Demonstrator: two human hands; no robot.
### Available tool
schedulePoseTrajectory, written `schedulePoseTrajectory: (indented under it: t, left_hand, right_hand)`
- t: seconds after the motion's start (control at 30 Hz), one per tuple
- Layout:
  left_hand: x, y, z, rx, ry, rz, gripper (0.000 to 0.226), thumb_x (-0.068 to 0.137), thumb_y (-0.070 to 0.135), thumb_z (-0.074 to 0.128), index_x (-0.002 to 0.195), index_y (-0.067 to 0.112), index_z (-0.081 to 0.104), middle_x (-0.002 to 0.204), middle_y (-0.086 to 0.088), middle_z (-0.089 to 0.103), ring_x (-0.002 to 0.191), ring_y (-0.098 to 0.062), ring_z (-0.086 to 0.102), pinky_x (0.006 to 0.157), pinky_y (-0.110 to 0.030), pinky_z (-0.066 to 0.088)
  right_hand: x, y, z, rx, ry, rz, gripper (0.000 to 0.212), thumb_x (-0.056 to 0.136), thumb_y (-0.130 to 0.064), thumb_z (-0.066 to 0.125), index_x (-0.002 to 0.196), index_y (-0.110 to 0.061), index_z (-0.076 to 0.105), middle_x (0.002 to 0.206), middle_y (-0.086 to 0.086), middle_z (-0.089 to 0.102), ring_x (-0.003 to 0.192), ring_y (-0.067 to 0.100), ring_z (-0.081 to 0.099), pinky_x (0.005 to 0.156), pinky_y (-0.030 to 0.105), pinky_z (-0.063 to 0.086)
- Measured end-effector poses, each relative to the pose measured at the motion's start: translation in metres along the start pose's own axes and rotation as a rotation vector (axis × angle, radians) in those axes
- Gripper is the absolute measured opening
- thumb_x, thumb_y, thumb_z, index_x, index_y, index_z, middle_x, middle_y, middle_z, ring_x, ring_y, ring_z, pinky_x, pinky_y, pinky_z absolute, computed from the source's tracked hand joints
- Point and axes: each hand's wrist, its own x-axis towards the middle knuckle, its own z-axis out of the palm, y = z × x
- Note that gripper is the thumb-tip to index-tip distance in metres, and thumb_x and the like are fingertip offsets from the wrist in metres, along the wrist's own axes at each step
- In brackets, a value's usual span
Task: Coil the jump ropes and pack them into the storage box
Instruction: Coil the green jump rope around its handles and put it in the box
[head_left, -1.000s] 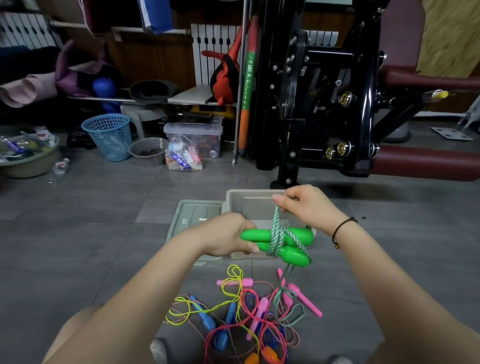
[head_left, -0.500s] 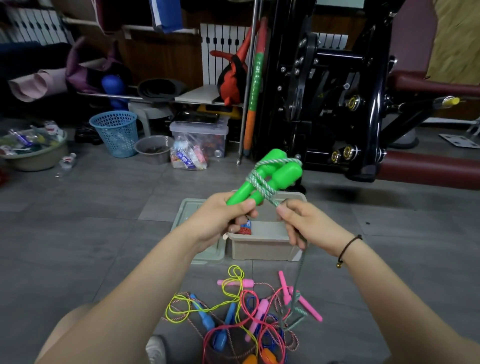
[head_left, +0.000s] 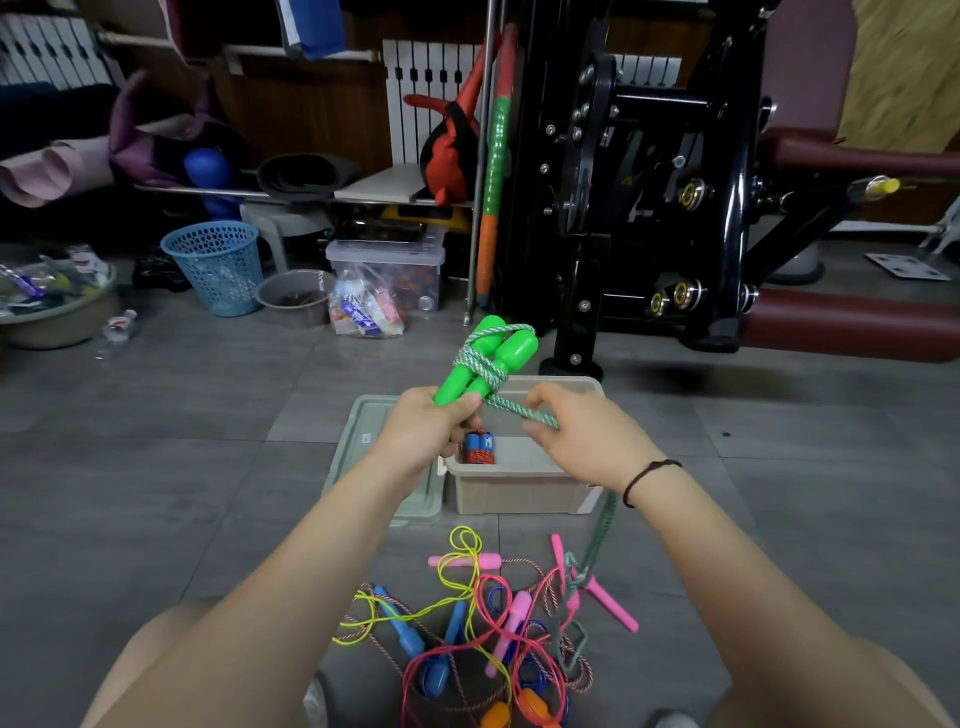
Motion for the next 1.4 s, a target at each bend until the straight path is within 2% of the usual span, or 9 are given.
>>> schedulePoseTrajectory:
  t: [0.13,0.3,0.5,0.63,0.73,1.0,1.2,1.3,1.4]
  left_hand:
    - [0.005,-0.003,-0.002,0.095,0.040,0.040,0.016,0.093,0.014,0.057,0.077,0.009,0.059,0.065,-0.003,0.057,0.040,-0.002,0.040,0.040,-0.016,0.030]
    - [0.002,0.000,-0.001,0.614,0.158,0.188,0.018,0.089,0.028,0.062,0.079,0.014,0.066,0.067,-0.002,0.061,0.064,-0.019,0.054,0.058,-0.028,0.034]
    - [0.007,-0.015,0.007,1.114,0.042,0.256,0.030,0.090,0.036,0.059,0.105,0.010,0.063,0.102,-0.018,0.066,0.100,-0.037,0.060,0.075,-0.035,0.044]
    - [0.005,-0.022,0.009,1.325,-0.178,0.197,0.031,0.088,0.038,0.061,0.110,0.017,0.061,0.111,-0.016,0.064,0.105,-0.037,0.060,0.080,-0.036,0.047]
    - [0.000,-0.024,0.015,1.383,-0.363,0.293,0.031,0.088,0.039,0.060,0.109,0.016,0.060,0.110,-0.015,0.063,0.106,-0.035,0.058,0.084,-0.036,0.047]
    - [-0.009,-0.014,0.010,1.214,-0.620,0.454,0.024,0.087,0.035,0.064,0.098,0.013,0.063,0.095,-0.008,0.065,0.090,-0.023,0.058,0.074,-0.028,0.041]
    - [-0.028,0.000,0.002,0.724,-0.749,0.336,0.014,0.084,0.024,0.070,0.077,0.017,0.060,0.068,-0.002,0.051,0.061,-0.010,0.043,0.057,-0.024,0.036]
    - [-0.030,0.006,-0.008,0.415,-0.721,0.232,0.008,0.078,0.029,0.072,0.075,0.024,0.067,0.073,-0.007,0.060,0.056,-0.009,0.044,0.052,-0.020,0.036]
    - [-0.028,0.006,-0.014,0.176,-0.651,0.201,0.010,0.076,0.024,0.068,0.078,0.016,0.063,0.073,0.002,0.068,0.051,-0.005,0.047,0.048,-0.016,0.039]
  right_hand:
    - [0.006,0.001,0.003,0.375,-0.061,0.038,0.031,0.097,-0.033,0.045,0.075,-0.019,0.060,0.072,0.006,0.059,0.063,0.024,0.061,0.060,0.029,0.048]
    - [0.003,0.000,0.000,1.160,-0.339,0.236,0.028,0.097,-0.022,0.048,0.086,-0.003,0.065,0.054,0.003,0.053,0.041,0.011,0.048,0.055,0.030,0.052]
    - [-0.006,0.001,-0.009,0.975,-0.523,0.219,0.022,0.097,-0.020,0.050,0.100,0.001,0.057,0.040,0.002,0.054,0.028,0.008,0.041,0.044,0.023,0.044]
    - [-0.003,0.013,-0.010,0.996,-0.381,0.253,0.058,0.092,-0.011,0.057,0.143,-0.015,0.029,0.052,0.008,0.063,0.026,0.007,0.030,0.038,0.019,0.042]
    - [0.000,0.020,-0.009,1.070,-0.291,0.269,0.046,0.094,-0.014,0.054,0.138,-0.015,0.038,0.057,0.010,0.067,0.027,0.006,0.028,0.037,0.019,0.042]
    - [0.003,0.036,-0.001,0.922,-0.163,0.272,0.017,0.090,-0.017,0.061,0.106,-0.010,0.061,0.053,0.009,0.058,0.028,0.004,0.036,0.035,0.015,0.034]
    - [-0.004,0.044,-0.002,0.851,-0.302,0.091,0.021,0.074,-0.038,0.071,0.066,-0.019,0.067,0.050,-0.004,0.059,0.044,0.009,0.042,0.044,0.021,0.032]
    - [-0.006,0.049,-0.006,1.132,-0.400,0.022,0.029,0.076,-0.010,0.068,0.048,-0.017,0.066,0.049,-0.007,0.057,0.041,0.003,0.050,0.043,0.018,0.039]
    - [-0.007,0.049,-0.008,1.175,-0.355,-0.035,0.015,0.075,0.000,0.064,0.065,-0.011,0.068,0.053,0.004,0.050,0.039,0.007,0.044,0.046,0.020,0.044]
